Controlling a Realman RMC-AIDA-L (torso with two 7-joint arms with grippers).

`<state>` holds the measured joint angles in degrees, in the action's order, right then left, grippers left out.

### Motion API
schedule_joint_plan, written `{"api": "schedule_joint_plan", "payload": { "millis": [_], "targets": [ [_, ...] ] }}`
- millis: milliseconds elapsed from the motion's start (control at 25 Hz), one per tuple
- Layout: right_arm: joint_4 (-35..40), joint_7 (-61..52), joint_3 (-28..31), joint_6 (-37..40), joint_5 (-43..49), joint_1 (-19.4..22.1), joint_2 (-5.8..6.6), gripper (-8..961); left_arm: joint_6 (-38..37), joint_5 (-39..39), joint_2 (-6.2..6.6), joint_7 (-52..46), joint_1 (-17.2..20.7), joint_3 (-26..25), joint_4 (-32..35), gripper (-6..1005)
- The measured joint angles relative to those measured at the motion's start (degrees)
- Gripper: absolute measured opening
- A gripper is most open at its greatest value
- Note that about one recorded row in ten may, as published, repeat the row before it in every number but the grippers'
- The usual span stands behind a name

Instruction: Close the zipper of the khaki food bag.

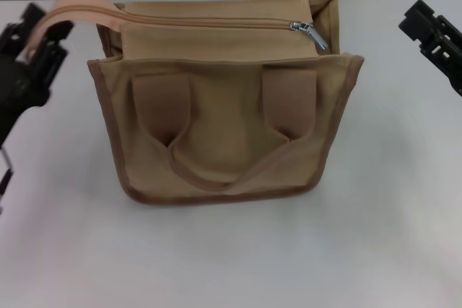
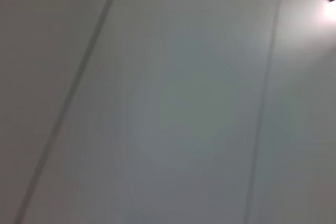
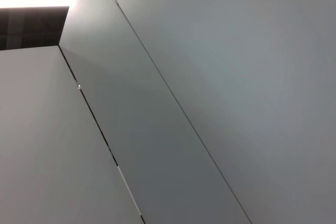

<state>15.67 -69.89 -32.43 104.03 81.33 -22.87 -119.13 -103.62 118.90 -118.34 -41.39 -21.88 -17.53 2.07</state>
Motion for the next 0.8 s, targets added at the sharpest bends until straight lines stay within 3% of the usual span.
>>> {"api": "schedule_joint_plan", "payload": {
  "millis": [120,240,640,720,800],
  "targets": [
    [-0.16,1.61,0.05,0.12,0.01,0.62,-0.05,601,-0.38,-0.01,0.03,0.48,2.89,-2.60,0.31,421],
    [-0.33,2.50,-0.07,0.51,0.15,1.07,-0.16,628,-0.46,-0.02,0.02,0.68,5.93,-5.27,1.44,620],
    [-0.95,10.28,-1.19,5.67,4.87,2.21,-0.15,625,-4.94,-0.04,0.17,0.69,13.19,-6.03,4.91,808],
    [-0.94,12.28,-1.20,6.49,6.86,2.35,-0.17,625,-8.34,1.25,0.39,0.69,13.58,-3.17,7.18,827],
    [-0.81,15.43,-1.23,8.07,11.64,2.10,-0.19,625,-10.68,2.78,0.98,0.69,13.06,3.55,9.52,827]
  ]
}}
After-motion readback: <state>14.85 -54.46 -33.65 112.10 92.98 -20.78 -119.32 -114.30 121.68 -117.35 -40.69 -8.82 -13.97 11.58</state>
